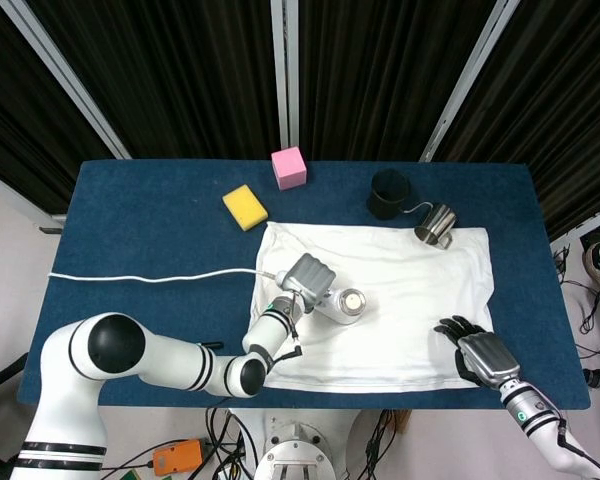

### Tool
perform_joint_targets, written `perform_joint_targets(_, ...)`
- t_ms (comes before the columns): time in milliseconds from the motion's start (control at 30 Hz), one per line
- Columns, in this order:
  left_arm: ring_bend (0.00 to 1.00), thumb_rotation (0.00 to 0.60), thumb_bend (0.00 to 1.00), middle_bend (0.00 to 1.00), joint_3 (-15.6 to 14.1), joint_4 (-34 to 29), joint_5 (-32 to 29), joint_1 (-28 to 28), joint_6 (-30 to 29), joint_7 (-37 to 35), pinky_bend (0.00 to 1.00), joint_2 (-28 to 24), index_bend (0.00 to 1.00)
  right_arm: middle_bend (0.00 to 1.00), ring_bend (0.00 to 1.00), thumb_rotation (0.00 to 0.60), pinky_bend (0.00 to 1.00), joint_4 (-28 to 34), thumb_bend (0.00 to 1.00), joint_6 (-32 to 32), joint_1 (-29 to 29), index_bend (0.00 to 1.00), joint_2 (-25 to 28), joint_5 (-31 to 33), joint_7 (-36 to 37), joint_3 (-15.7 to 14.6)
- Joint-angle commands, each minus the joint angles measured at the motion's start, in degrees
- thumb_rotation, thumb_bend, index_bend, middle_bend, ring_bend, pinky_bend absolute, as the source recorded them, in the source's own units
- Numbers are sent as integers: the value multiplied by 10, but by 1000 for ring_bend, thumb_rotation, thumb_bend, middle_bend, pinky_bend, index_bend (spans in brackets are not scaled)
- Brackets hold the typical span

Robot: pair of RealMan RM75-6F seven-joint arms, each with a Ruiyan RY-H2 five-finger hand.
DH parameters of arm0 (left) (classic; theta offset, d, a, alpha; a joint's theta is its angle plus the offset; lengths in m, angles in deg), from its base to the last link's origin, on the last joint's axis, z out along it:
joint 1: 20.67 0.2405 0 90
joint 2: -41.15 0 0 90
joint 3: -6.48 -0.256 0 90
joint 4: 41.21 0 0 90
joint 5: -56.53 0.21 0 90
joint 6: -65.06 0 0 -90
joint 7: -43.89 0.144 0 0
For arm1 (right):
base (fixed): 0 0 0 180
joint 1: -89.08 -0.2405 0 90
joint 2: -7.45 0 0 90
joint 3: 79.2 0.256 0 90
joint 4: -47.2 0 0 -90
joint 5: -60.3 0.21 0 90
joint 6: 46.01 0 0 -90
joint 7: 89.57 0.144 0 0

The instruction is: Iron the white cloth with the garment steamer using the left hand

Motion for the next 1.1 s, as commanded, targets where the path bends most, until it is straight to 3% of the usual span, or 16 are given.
perform_joint_targets(33,757,378,671,909,1,19,-19,-1,16,4,579,4,830,183,128,600,277,-1,1000,1,0,226,0,0,1,0)
perform_joint_targets(300,756,378,670,909,11,75,-59,2,47,0,579,6,830,183,128,600,277,4,1000,3,0,226,4,4,-3,1)
perform_joint_targets(833,749,378,665,907,2,201,-151,50,89,-10,579,-6,830,183,127,600,277,15,1000,12,-1,226,7,21,-18,6)
perform_joint_targets(967,748,379,656,906,6,204,-138,73,78,-24,579,-21,830,183,128,600,277,21,1000,11,-2,226,9,23,-23,9)
perform_joint_targets(1100,745,378,647,901,24,146,-78,108,76,-77,579,-65,830,183,128,600,277,26,1000,4,-2,226,12,19,-24,12)
